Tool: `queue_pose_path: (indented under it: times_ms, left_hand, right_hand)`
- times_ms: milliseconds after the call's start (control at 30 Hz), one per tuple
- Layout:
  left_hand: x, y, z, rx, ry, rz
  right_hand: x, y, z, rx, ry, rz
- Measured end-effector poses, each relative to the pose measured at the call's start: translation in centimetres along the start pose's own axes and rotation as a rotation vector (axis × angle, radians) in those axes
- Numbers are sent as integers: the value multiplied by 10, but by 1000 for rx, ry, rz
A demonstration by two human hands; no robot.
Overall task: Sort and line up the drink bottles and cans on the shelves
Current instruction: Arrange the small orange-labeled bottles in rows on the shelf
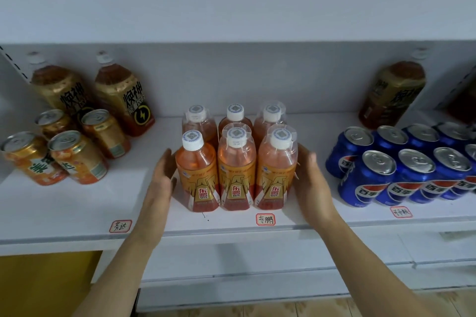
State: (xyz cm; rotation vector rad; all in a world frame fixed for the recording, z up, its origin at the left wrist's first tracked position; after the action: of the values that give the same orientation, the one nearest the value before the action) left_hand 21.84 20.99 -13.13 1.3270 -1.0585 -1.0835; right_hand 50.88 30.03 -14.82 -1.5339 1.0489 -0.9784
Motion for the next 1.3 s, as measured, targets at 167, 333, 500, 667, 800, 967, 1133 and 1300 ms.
queue_pose_path:
  times_ms: [167, 333, 500, 667, 800, 967, 1133, 1300]
  left_hand:
    - [22, -10, -9, -332, -117, 19]
    - [18, -5, -15, -484, -146, 63]
    - [21, 0, -26, -645, -230, 101]
    - [20, -4, -25, -671, -185, 125]
    - [22, -3, -26, -699, -163, 119]
    - [26, 3, -29, -676, -129, 120]
    - [27, 3, -30, -643, -104, 145]
    - [28, 3, -31, -624, -109, 181]
  right_hand:
    - [26, -9, 0, 321, -102, 144]
    - [22, 0, -13, 427, -189, 78]
    - [22, -2, -9, 427, -162, 68]
    - [21, -5, -9, 423, -177, 81]
    - [20, -4, -10, 453, -186, 89]
    - [22, -7, -9, 429, -169, 111]
    - [22, -7, -8, 438, -176, 118]
    - [21, -6, -7, 438, -177, 108]
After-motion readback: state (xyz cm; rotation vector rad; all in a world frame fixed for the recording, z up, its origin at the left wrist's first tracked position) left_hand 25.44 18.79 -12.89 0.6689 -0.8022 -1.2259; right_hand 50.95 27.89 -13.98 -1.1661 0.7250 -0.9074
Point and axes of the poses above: each hand's wrist, its own x-axis away from the middle knuckle, its own z-axis out of the back of the hand, y = z × x, the point moved 9 cm from there along -x, towards the middle knuckle, and after that the axes turned 5 degrees about -y, right-handed, at the moved point
